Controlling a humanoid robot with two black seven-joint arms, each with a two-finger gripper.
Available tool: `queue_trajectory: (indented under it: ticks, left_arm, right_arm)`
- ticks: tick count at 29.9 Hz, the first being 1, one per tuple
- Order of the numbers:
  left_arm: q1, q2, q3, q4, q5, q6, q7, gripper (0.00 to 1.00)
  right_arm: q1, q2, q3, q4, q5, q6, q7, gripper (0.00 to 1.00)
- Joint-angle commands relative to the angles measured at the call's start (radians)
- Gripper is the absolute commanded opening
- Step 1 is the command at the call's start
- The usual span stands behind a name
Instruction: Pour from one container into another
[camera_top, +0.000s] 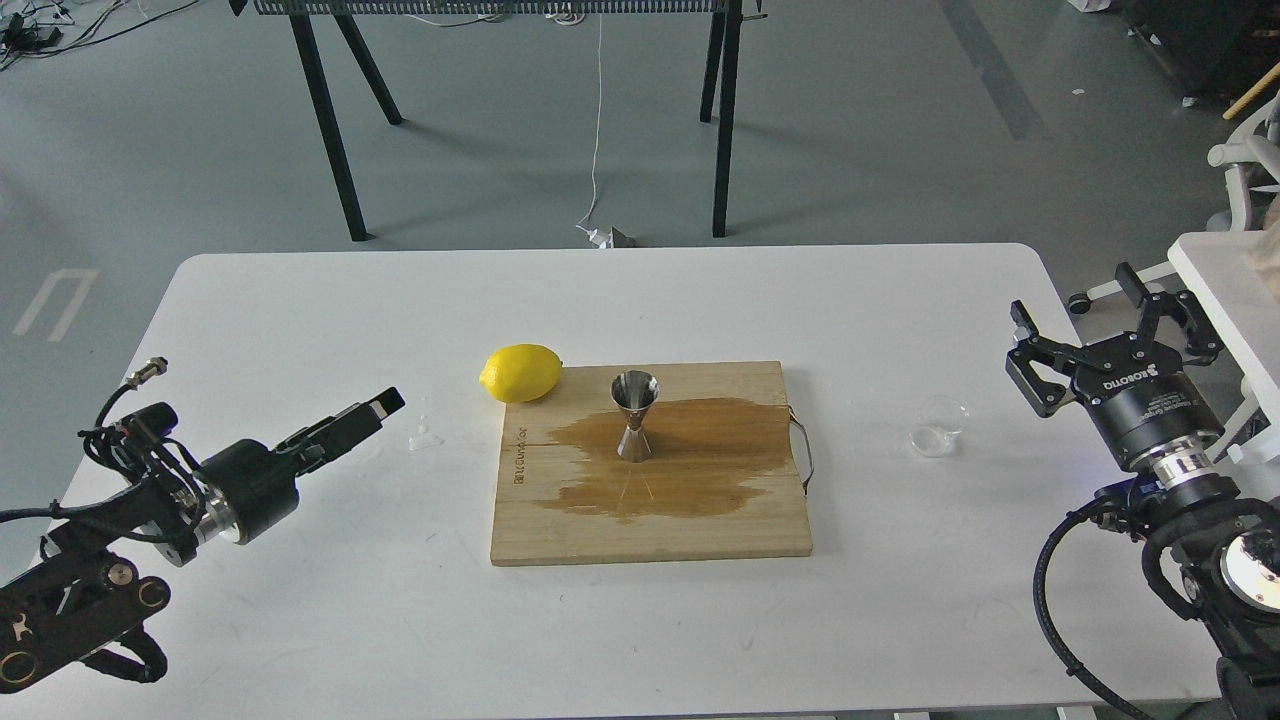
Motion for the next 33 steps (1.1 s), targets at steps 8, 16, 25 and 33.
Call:
queue_trajectory:
  ticks: [8,16,25,33]
  left_arm:
    - [0.006,-0.013,-0.31,0.035,-0.409,-0.526,0.0,0.78]
    - [-0.003,-0.046,-0.359,0.179,-0.889,-0.526,0.0,0.79]
    - [0.003,-0.054,-0.362,0.215,-0.913,-0.526,0.0,0.8]
    - [0.002,-0.051,-0.372,0.215,-0.921,-0.526,0.0,0.8]
  right_arm:
    - [-0.267,-0.04,0.027,0.193,0.057,0.0,-0.002,0.99]
    - [-0.374,-0.021,0.007,0.217,0.133,0.0,-0.001,0.99]
    - [-0.241,0.029,-0.006,0.148,0.126,-0.263,-0.002,0.99]
    - [-0.109,0.109,-0.098,0.047,0.117,-0.418,-0.001,0.99]
